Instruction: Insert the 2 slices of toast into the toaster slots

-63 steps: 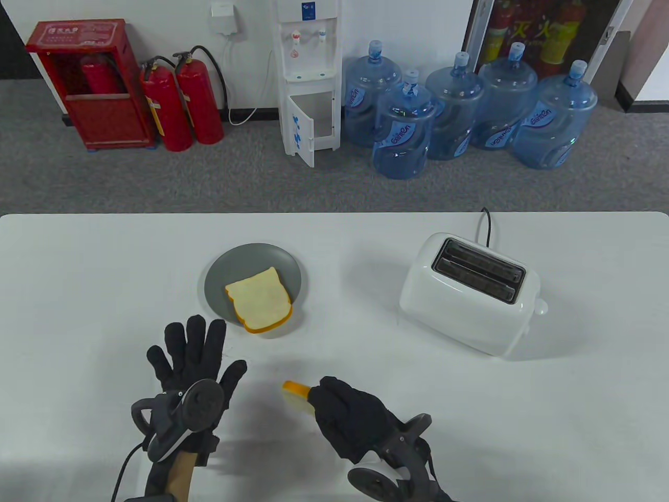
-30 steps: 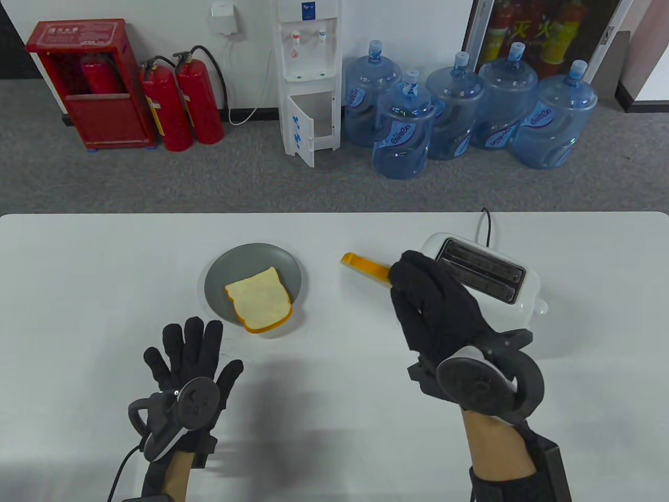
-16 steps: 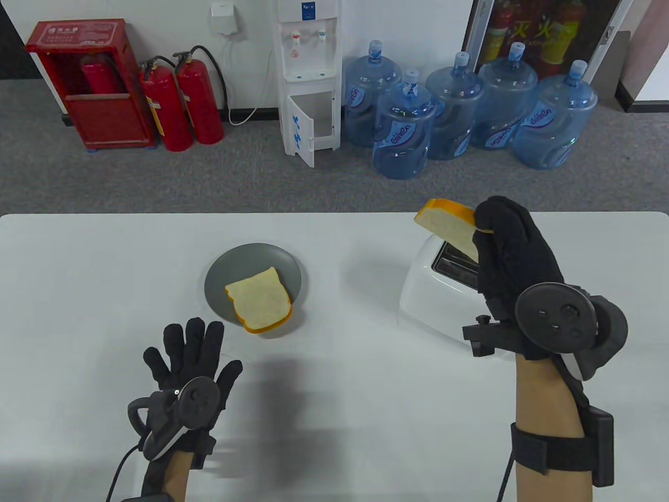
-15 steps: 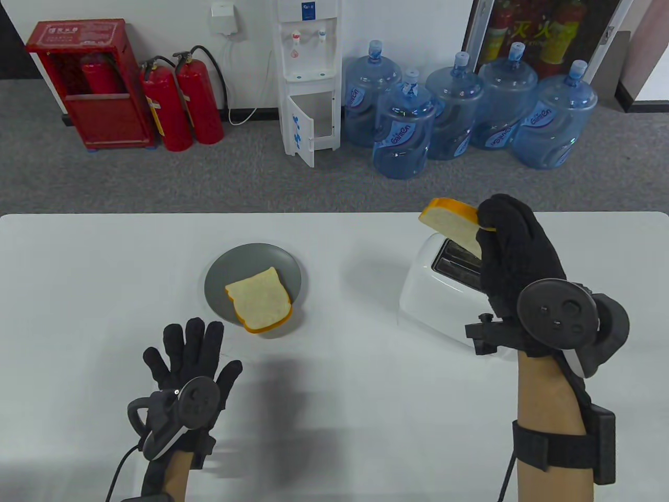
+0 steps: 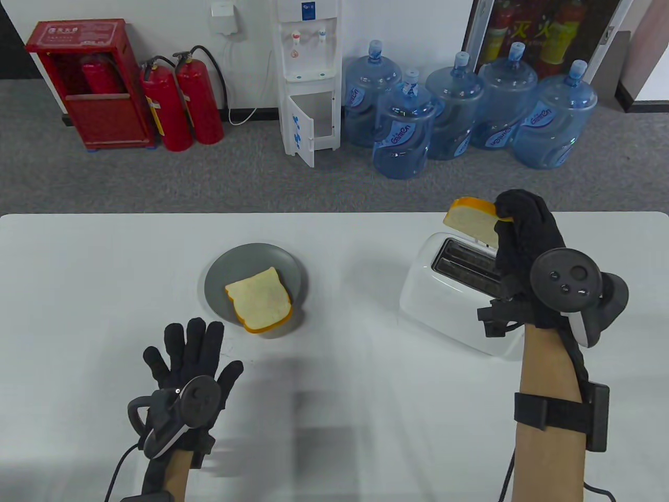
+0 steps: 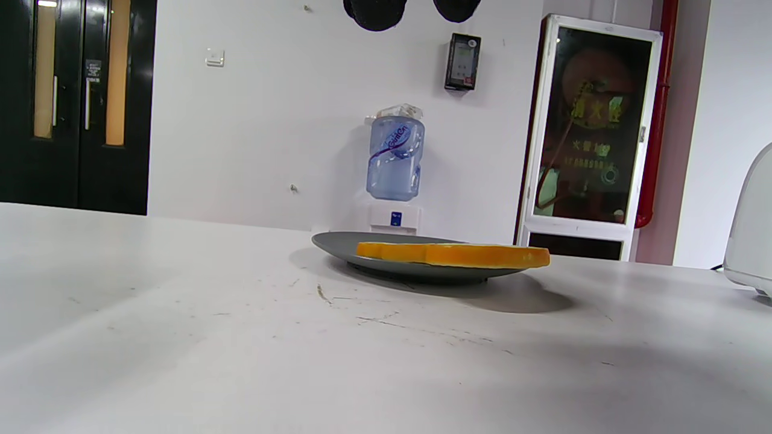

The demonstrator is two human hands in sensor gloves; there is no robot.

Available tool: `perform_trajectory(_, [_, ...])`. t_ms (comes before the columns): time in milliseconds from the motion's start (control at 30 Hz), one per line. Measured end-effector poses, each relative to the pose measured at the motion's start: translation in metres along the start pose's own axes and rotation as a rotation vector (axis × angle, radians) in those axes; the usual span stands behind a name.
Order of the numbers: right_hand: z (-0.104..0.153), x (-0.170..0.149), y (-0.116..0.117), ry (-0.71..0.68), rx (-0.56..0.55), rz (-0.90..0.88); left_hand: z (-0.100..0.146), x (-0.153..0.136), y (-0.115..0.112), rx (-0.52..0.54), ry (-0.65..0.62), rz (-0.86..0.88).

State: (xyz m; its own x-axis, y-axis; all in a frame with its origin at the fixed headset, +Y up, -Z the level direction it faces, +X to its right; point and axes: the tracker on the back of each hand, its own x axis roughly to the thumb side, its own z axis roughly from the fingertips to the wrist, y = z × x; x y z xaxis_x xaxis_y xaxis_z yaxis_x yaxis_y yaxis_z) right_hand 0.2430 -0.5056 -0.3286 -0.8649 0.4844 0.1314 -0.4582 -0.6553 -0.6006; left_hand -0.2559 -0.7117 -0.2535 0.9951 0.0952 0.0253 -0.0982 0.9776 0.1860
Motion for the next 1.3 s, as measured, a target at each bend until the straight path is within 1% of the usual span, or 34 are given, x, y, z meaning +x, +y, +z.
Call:
perform_trajectory(233, [-0.004,-0.027,0.019,0.047,0.019,-0.041,-0.002,0.002,-0.001,-0.004,-0.013,-0.019])
perform_trajectory(333, [-0.006,-0.035,0.025,0.072,0.056,-0.073,-0.002,0.002,-0.001,-0.009,-0.013,-0.010])
perform_trajectory(733, [-0.007,-0.062,0.036,0.108,0.099,-0.063,-0.002,0.003,-0.001,-0.007,-0.014,-0.016])
perform_trajectory(1033, [-0.005,-0.073,0.048,0.108,0.131,-0.038,-0.002,0.003,-0.001,-0.010,-0.012,-0.018])
perform_trajectory(1300, [-0.005,-0.077,0.056,0.116,0.146,-0.033,-0.002,0.002,-0.001,-0.014,-0.009,-0.021])
